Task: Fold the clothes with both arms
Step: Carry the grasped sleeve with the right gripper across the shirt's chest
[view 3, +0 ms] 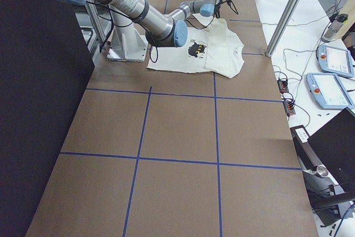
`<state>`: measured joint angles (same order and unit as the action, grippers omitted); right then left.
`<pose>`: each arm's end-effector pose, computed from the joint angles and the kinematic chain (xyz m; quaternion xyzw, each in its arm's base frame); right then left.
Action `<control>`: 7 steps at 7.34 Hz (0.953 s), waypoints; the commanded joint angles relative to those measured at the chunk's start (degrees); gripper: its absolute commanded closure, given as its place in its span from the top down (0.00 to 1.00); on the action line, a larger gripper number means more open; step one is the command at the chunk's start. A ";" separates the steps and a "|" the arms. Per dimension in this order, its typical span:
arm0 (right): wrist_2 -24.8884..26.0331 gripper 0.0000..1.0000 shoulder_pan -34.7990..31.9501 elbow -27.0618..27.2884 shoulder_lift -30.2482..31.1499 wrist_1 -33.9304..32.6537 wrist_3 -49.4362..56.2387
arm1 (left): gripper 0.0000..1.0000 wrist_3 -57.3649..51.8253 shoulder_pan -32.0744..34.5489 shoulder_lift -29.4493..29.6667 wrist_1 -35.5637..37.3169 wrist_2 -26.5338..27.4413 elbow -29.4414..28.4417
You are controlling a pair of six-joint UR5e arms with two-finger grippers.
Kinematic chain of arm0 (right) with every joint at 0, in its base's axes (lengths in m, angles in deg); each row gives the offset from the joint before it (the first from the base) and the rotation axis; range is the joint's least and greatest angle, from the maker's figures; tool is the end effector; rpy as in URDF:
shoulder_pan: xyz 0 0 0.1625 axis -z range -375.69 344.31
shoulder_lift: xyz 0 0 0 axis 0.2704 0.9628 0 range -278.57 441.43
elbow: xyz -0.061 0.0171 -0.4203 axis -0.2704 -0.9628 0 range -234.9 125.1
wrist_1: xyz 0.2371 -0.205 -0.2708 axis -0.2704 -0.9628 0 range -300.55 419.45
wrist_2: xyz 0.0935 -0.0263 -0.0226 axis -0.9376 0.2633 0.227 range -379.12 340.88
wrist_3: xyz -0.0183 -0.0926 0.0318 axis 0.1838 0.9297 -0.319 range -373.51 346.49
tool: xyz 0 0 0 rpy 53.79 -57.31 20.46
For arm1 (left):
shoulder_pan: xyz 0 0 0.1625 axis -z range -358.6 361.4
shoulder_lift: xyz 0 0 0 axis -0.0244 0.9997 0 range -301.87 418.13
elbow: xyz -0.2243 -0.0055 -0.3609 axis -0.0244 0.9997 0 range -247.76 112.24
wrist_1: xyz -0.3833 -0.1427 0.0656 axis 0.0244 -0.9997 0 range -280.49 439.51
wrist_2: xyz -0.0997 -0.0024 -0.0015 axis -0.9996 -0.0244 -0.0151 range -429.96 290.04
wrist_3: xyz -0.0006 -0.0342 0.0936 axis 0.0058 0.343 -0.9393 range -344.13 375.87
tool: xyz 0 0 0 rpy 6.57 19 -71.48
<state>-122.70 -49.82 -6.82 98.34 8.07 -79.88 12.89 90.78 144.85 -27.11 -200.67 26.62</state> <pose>-0.6564 -0.5778 0.0230 0.1895 -0.5442 0.0072 0.8172 -0.0630 -0.4865 0.6208 0.1514 0.3407 0.0826 0.9242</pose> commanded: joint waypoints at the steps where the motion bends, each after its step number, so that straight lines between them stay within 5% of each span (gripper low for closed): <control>1: 0.92 1.00 0.30 -0.27 -1.09 0.23 -3.47 | 0.99 0.52 -0.09 -0.06 0.00 0.02 0.01; 2: 0.92 1.00 0.30 -0.09 -1.35 -0.99 -6.20 | 1.00 1.74 0.00 0.03 0.00 0.02 0.10; 4: -2.04 1.00 -1.88 8.81 0.39 -16.29 -5.62 | 1.00 10.68 -0.17 -0.50 -2.44 0.11 0.63; 5: -8.16 1.00 -5.03 15.31 4.40 -23.08 -4.14 | 1.00 16.11 -0.78 -3.02 -8.55 0.11 0.63; 7: -12.43 1.00 -10.31 28.68 15.56 -34.87 6.28 | 1.00 36.71 -8.99 -7.16 -23.30 0.63 1.15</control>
<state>-132.44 -56.87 13.91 107.47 -19.18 -79.83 37.64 86.85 140.04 -41.61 -200.39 27.49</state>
